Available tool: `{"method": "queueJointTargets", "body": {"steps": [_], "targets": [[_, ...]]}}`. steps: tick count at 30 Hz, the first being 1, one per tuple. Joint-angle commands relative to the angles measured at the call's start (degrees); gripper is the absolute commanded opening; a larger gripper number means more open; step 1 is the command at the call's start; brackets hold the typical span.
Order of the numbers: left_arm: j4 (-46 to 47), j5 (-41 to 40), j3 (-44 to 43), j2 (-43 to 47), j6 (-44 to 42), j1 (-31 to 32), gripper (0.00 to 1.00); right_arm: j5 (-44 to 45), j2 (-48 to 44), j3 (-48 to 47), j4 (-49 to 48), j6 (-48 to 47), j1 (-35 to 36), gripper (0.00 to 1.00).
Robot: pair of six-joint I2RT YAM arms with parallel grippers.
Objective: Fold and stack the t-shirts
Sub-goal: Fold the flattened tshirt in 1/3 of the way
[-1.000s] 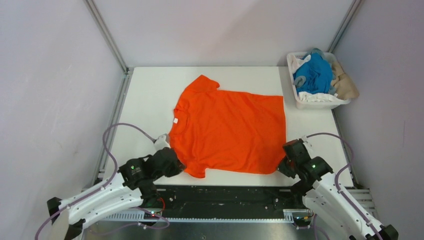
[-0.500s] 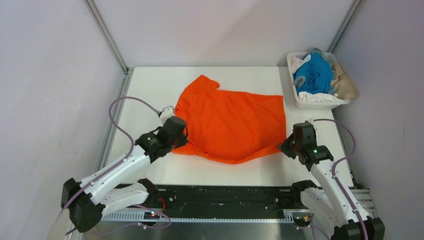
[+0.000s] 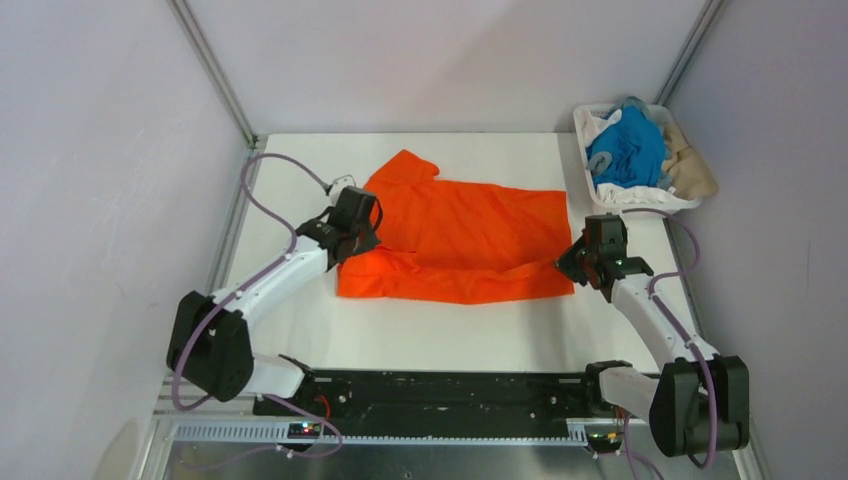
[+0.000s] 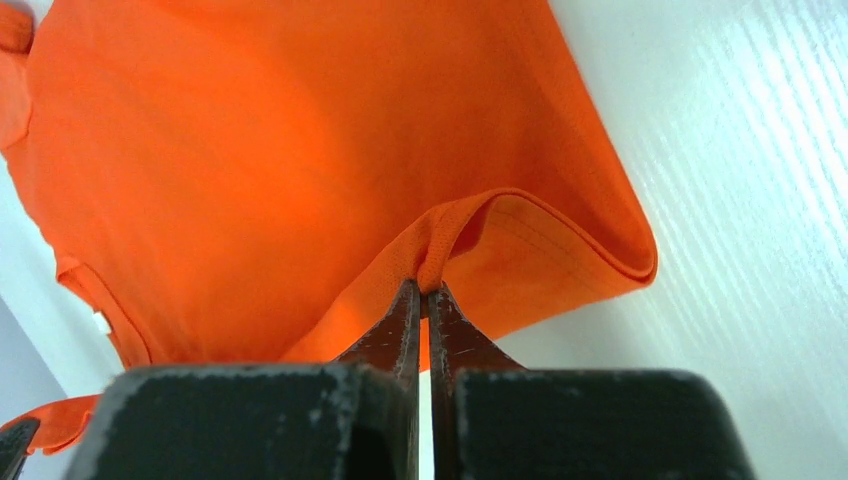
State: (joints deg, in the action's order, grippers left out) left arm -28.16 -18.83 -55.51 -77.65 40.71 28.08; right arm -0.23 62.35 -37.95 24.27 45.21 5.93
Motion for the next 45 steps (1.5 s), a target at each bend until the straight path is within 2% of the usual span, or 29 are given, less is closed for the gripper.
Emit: {"method": "queueJointTargets", "body": {"steps": [1,5,9,10,11,12,13,14,17,19,22,24,30,36,41,45], "targets": [[3.1,0.39,-4.16,-3.3,-4.18,-1.56,0.0,2.55,3.14,-1.95,-5.8,-0.57,-1.08,0.02],[3.29,2.02,-7.57,-10.04,-4.56,-2.28,0.0,4.1,7.14,-1.92,-9.36,0.91,-1.37,0.08],[3.23,-0.07,-10.99,-14.98,-3.76,-3.68,0.0,6.36,10.38,-1.94,-12.54,2.53,-1.6,0.11],[3.09,-0.02,-12.03,-15.51,-3.6,-4.27,0.04,6.41,10.71,-2.03,-13.0,2.8,-1.8,0.22],[2.95,0.67,-12.36,-16.33,-3.48,-4.48,0.27,6.35,11.09,-2.32,-13.54,2.92,-1.84,0.31],[2.95,0.92,-12.75,-16.41,-3.46,-4.8,0.53,6.32,11.11,-2.49,-13.55,3.27,-1.92,0.51],[2.9,0.86,-12.81,-16.11,-3.38,-4.9,0.88,6.52,10.77,-2.79,-13.33,3.43,-1.9,0.69],[2.96,0.65,-12.75,-15.73,-3.41,-4.93,0.97,6.83,9.79,-2.88,-12.9,3.32,-1.9,0.75],[2.94,0.08,-12.09,-11.57,-3.84,-4.91,0.99,8.17,6.8,-2.9,-11.42,1.09,-0.9,0.97],[3.07,0.73,-10.62,-8.33,-3.69,-4.88,1.0,9.34,4.1,-2.77,-10.68,-1.96,1.16,0.99],[4.38,4.78,-7.77,-5.55,-3.72,-4.36,1.0,9.98,0.76,-1.48,-12.89,-5.89,5.33,0.99],[5.73,8.56,-6.4,-6.78,-3.78,-4.19,1.0,7.21,1.36,-0.38,-16.11,-7.56,7.53,1.0],[7.42,15.14,-5.73,-16.02,-1.59,-4.33,1.0,4.52,13.95,0.01,-21.85,-6.78,9.85,0.99],[8.99,15.25,-0.84,-18.71,-0.18,-4.33,1.0,1.87,20.81,1.65,-22.96,-4.79,10.5,0.99],[10.13,14.41,7.72,-14.39,2.2,-4.32,1.0,2.21,17.52,7.48,-20.66,-1.19,13.09,0.99],[10.36,13.65,16.49,-8.69,4.84,-4.2,1.0,1.22,9.57,13.52,-17.88,1.56,15.33,0.99]]}}
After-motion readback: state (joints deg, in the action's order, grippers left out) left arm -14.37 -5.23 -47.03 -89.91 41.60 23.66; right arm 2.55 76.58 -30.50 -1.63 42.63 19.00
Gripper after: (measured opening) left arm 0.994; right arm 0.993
